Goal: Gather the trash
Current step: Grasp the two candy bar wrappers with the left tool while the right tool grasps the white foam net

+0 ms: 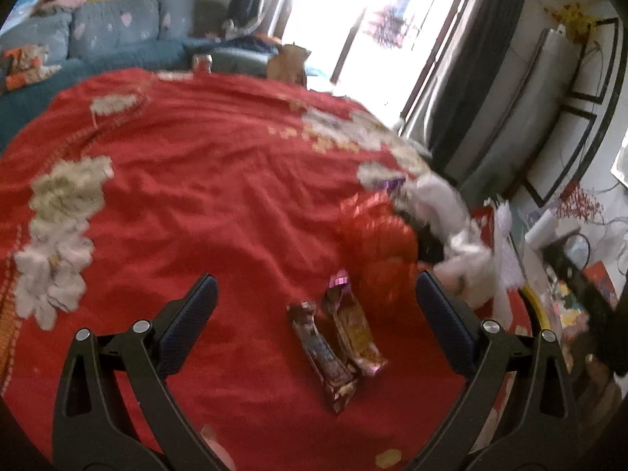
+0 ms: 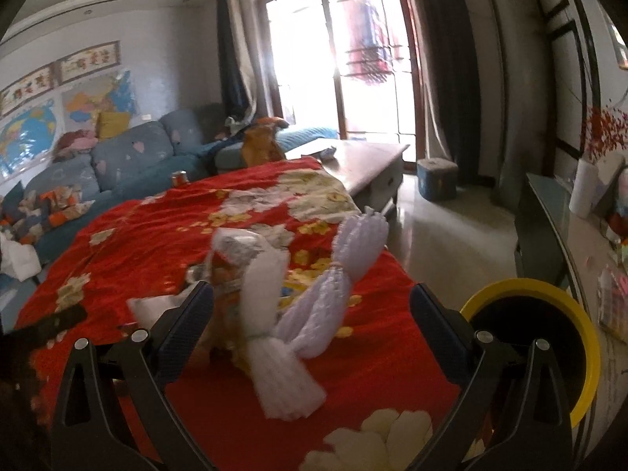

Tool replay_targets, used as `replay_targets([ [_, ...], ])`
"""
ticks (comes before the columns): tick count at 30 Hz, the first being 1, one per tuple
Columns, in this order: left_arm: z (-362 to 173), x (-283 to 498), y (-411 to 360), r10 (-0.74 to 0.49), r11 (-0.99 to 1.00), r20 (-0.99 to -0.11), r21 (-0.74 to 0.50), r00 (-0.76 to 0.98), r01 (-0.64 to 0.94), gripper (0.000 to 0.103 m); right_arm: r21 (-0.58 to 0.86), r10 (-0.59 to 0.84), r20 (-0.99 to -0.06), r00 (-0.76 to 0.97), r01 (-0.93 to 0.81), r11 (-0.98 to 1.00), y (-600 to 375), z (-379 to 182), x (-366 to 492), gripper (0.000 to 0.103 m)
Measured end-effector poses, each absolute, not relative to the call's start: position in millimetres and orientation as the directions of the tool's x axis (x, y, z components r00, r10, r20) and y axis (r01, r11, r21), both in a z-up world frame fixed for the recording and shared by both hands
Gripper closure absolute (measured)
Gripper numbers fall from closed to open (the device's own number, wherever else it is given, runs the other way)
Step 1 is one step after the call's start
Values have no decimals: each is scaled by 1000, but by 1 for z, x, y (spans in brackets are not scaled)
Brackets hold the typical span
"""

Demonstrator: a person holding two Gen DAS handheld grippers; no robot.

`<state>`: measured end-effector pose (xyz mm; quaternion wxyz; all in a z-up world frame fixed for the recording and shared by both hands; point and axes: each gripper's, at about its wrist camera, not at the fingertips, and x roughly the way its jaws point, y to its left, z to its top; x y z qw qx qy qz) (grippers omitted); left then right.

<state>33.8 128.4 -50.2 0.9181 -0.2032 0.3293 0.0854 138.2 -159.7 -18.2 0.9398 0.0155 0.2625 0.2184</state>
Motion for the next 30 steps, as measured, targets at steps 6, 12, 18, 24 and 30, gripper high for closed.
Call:
replay_targets([
  [6,-76,42,116,-62,907,-699,-337,712,-252,27,169,410,-535,739,-382,909,-165,-30,162,6],
  [12,-85,41,112,-75,903,-719,-343,691,-259,31,195,411,-557,722,-368,909,-166,-37,174,7],
  [18,-80,30,134,-85,839,-693,-437,716,-323,32,208,407,-562,720,-354,912,-169,-42,181,8],
  [24,-87,32,147,-127,794,-698,-498,705,-350,59,227,416,-583,698,-351,908,-168,-46,194,16],
  [30,-93,34,149,-167,780,-699,-525,695,-341,86,301,452,-628,633,-339,892,-167,-62,211,32],
])
